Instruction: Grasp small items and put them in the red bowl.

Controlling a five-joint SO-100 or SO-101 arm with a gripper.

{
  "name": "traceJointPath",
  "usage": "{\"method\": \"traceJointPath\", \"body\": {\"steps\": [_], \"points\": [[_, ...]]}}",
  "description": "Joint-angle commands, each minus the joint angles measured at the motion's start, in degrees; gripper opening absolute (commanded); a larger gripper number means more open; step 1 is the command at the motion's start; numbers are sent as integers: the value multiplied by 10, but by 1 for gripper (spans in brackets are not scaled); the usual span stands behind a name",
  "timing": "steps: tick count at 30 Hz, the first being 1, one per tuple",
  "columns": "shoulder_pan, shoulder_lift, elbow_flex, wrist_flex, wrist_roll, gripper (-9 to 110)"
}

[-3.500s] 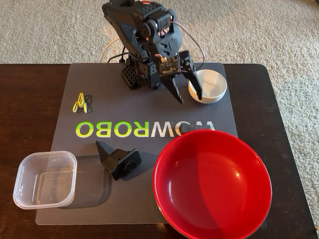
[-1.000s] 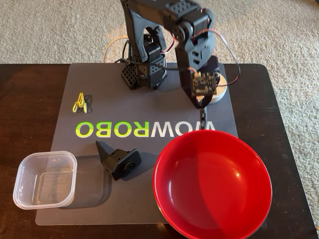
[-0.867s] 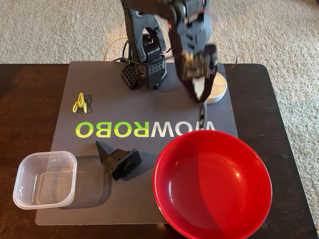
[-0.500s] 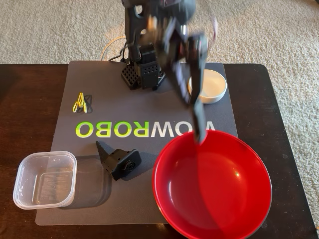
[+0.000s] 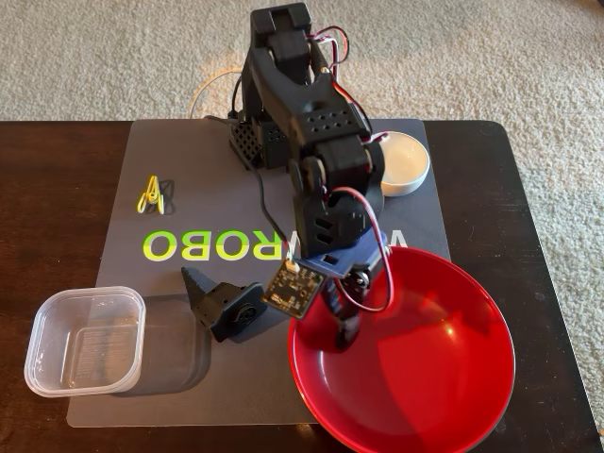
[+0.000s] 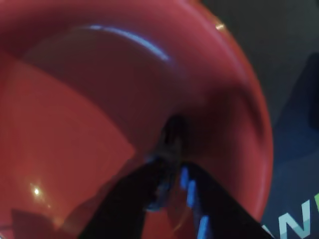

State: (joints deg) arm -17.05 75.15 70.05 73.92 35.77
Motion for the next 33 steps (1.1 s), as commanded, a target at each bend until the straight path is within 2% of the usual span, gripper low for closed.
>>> {"method": "traceJointPath", "body": {"steps": [1, 10, 12, 15, 17, 24, 28, 33], "points": [[6, 41, -16, 0, 5, 28], [-35, 165, 25, 73, 24, 33], [-76, 245, 108, 88, 89, 33], [-152, 422, 320, 64, 204, 33], [-189, 484, 417, 45, 244, 34], [-269, 463, 497, 45, 361, 35], [-340, 366, 487, 40, 367, 36], [-421, 362, 490, 40, 339, 35]]}}
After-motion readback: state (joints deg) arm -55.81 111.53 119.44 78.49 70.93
